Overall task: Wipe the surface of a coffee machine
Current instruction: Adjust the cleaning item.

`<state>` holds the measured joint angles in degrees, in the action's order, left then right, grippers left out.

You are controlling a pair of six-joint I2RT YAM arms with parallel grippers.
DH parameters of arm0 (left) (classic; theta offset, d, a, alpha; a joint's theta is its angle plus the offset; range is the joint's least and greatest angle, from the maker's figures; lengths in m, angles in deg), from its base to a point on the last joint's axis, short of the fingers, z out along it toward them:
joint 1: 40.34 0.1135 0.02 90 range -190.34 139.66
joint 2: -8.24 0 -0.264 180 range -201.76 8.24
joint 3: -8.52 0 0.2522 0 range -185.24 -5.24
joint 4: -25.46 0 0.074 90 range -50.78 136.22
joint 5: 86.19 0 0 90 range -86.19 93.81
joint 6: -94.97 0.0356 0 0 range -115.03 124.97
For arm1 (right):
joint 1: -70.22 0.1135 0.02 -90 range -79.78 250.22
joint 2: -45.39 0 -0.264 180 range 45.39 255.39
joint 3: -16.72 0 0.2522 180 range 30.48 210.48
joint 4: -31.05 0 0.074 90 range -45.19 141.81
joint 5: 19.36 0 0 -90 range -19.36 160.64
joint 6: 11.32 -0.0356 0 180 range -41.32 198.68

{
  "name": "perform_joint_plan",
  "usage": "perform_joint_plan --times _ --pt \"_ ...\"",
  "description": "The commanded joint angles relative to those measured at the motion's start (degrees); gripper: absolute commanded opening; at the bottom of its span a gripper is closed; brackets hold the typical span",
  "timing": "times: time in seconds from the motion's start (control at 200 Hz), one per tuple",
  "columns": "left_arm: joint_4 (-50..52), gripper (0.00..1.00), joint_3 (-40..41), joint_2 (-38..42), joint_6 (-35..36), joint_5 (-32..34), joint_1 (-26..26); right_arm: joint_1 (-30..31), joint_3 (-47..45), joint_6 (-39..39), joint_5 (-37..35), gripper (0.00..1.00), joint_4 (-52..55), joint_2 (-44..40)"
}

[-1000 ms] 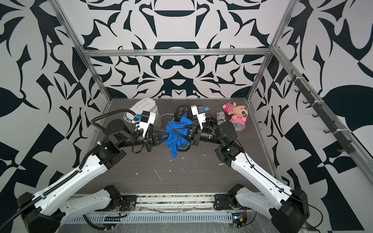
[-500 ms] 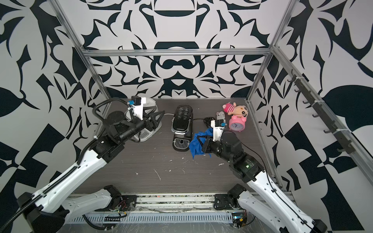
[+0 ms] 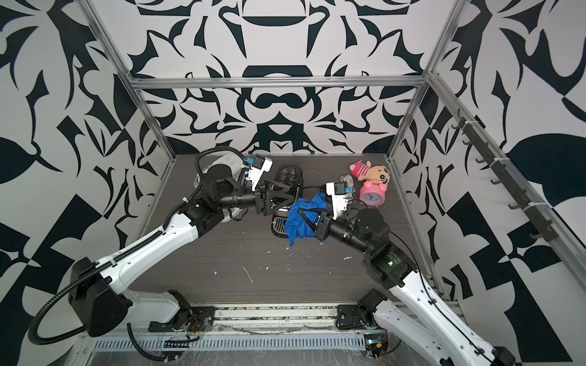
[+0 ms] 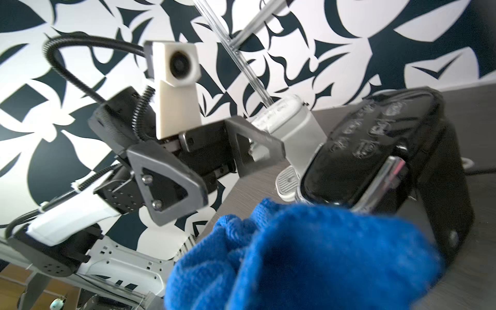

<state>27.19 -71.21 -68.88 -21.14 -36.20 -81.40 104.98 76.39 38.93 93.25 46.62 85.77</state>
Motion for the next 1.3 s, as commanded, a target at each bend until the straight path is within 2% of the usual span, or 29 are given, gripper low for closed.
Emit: perform_joint_plan --times 0.0,0.11,0.185,0.285,0.5,0.565,0.645,0.71,0.765,0.79,0.83,0.845,0.92,1.05,1.085,1.155,1.175,1.235,1.295 --pt "-5.0 0.76 0.3 0.9 -2.0 -5.4 -0.3 0.3 1.4 -1.8 3.4 0.0 -8.3 0.8" --pt "-5.8 0.82 0.7 0.9 -2.5 -9.4 -0.3 0.3 2.1 -1.7 2.8 0.0 -7.6 1.4" --pt "-5.3 0.83 1.0 1.2 -2.4 -13.3 -0.3 0.3 2.0 -1.7 1.4 0.0 -7.7 1.0" --pt "-5.1 0.83 2.4 2.3 -2.0 -14.9 -0.3 0.3 2.5 -1.2 -0.3 0.0 -8.0 0.8" --pt "-2.6 0.71 2.7 2.0 -1.2 -14.6 -0.4 0.3 3.6 -3.2 1.4 0.0 -13.3 3.1" --pt "-3.9 0.63 2.5 1.8 -1.6 -14.8 -0.9 0.3 3.9 -4.1 2.3 0.0 -14.7 4.2" --pt "-5.7 0.47 2.2 1.7 -2.4 -14.7 -1.5 0.3 3.5 -5.2 3.0 0.0 -16.5 5.1" --pt "-7.4 0.3 2.0 1.7 -3.4 -14.6 -1.7 0.3 3.1 -5.9 3.3 0.0 -17.6 5.6" --pt "-7.9 0.23 1.9 2.1 -3.8 -13.8 -1.7 0.3 2.8 -6.2 2.8 0.0 -17.5 5.8" --pt "-7.9 0.17 2.0 2.5 -3.5 -13.5 -1.7 0.3 2.7 -6.4 2.5 0.0 -17.3 5.8" --pt "-7.4 0.0 2.2 3.4 -2.7 -12.4 -1.7 0.3 2.6 -6.5 2.2 0.0 -17.1 5.7" --pt "-7.0 0.0 2.3 3.6 -2.1 -11.7 -1.7 0.3 2.5 -6.6 2.2 0.0 -16.9 5.7" --pt "-4.7 0.0 3.6 7.2 1.5 -7.8 -1.7 0.3 2.8 -6.6 1.8 0.28 -15.4 5.5" --pt "-3.8 0.0 5.8 11.0 4.5 -4.6 -1.7 0.3 3.0 -6.0 1.7 0.52 -13.4 4.6" --pt "-3.3 0.0 6.0 11.6 5.1 -4.1 -1.7 0.3 2.8 -5.8 1.8 0.55 -13.3 4.2" --pt "-2.0 0.0 6.0 12.1 5.8 -3.7 -1.7 0.3 2.6 -5.3 2.0 0.54 -13.0 3.6" --pt "-1.7 0.0 6.0 12.2 5.8 -3.7 -1.7 0.3 2.5 -5.1 2.0 0.5 -13.1 3.5" --pt "-0.3 0.0 5.8 12.1 6.4 -4.0 -1.7 0.3 1.8 -5.0 2.1 0.28 -14.1 3.2" --pt "0.3 0.0 5.7 11.9 6.8 -3.9 -1.6 0.3 1.1 -5.6 3.2 0.22 -16.6 3.3"
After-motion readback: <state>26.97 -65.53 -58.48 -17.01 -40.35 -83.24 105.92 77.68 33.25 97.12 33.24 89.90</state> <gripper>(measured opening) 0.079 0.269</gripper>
